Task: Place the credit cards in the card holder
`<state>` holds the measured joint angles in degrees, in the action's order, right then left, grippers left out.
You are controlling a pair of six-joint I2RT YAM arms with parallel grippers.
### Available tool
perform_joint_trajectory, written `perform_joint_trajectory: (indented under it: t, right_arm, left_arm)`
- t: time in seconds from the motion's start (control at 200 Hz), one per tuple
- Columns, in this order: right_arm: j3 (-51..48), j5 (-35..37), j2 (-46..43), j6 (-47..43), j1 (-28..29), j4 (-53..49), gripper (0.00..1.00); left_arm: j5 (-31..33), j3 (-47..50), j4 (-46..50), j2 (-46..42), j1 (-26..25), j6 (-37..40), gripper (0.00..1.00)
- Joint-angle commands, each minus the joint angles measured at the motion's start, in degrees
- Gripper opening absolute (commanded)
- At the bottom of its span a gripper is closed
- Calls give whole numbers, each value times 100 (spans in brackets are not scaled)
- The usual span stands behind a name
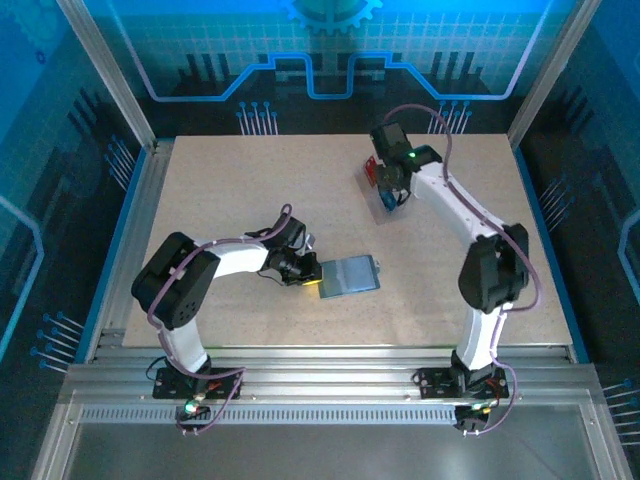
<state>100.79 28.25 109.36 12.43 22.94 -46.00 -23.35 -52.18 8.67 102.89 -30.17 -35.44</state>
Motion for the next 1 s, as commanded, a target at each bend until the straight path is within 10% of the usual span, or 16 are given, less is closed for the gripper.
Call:
perform_joint_trajectory:
  t: [0.0,0.996]
  right_arm:
    - [356,295,480,-517,-140,-368,44]
    - [1720,441,1823,-765,-440,-923,19]
  left_arm:
    - [-96,125,56,152,-82,90,12]
    - [-187,101,12,196,-138,55,12]
